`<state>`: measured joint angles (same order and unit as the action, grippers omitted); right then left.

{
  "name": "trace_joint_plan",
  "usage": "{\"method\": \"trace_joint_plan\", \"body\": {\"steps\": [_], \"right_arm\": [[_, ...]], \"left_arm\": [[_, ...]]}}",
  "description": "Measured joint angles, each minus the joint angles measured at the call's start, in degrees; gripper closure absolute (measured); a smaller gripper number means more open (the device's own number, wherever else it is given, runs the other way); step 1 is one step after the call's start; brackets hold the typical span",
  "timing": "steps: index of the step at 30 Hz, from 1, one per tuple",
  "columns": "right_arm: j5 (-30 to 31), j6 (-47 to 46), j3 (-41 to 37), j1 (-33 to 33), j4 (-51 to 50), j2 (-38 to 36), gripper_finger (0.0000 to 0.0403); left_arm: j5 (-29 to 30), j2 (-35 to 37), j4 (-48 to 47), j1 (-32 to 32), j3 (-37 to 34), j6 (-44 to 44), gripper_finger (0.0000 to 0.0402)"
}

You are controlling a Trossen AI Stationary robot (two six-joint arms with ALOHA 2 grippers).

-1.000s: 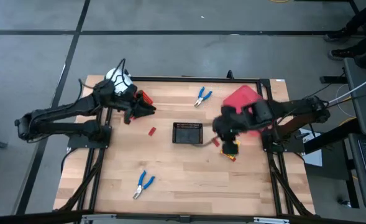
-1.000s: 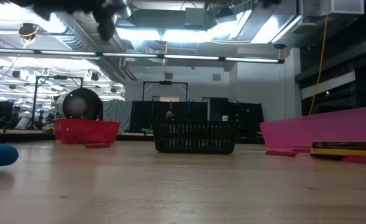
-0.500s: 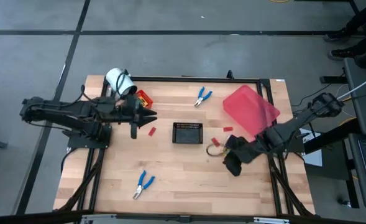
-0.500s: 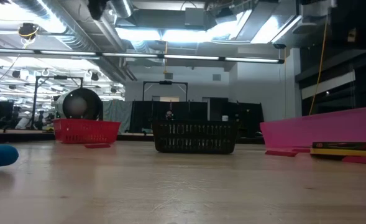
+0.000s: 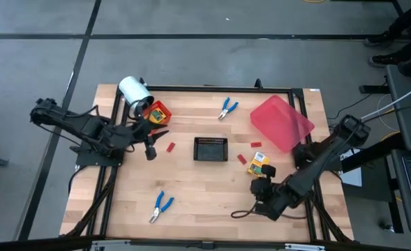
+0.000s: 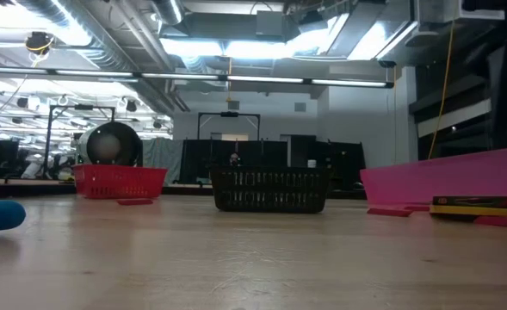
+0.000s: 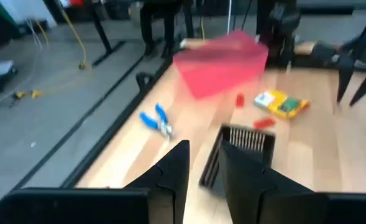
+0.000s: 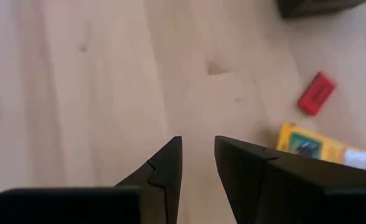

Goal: Pick & Place School Supplies
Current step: Put the crayon box into the red bin

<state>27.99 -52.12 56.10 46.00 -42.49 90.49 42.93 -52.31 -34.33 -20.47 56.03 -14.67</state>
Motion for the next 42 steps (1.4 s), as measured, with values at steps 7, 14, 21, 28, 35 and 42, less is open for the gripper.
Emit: {"method": "trace_joint_plan", "body": {"steps": [7,14,21,28,35,42], "right_arm": [[4.2,-1.2,1.8,-0.8,-9.0,6.0,0.0303],[4.6,-2.9,1.5,-1.1,-9.7,9.3,0.0303],[7.2,-8.6,0.8,-1.7,-11.0,12.0,0.0303],[7.6,-11.9,0.8,-1.9,-11.3,15.2,0.0303],[7.0,-13.7,0.8,-2.0,-13.7,17.5,0.0334],[5.1,-11.8,3.0,-2.3,-17.3,15.9,0.0395]], "left_arm": [[-0.1,-2.1,-3.2,-1.8,0.0,-3.2,0.033],[-2.2,-2.6,-3.3,-2.1,-0.1,-3.7,0.0332],[-3.9,-2.6,-3.2,-2.1,-0.1,-5.7,0.0332],[-4.4,-2.6,-2.8,-2.1,-0.1,-7.7,0.0332],[-5.6,-2.6,-2.8,-2.0,-0.1,-9.6,0.0332],[-5.2,-2.6,-3.4,-1.9,-0.1,-9.6,0.034]]}}
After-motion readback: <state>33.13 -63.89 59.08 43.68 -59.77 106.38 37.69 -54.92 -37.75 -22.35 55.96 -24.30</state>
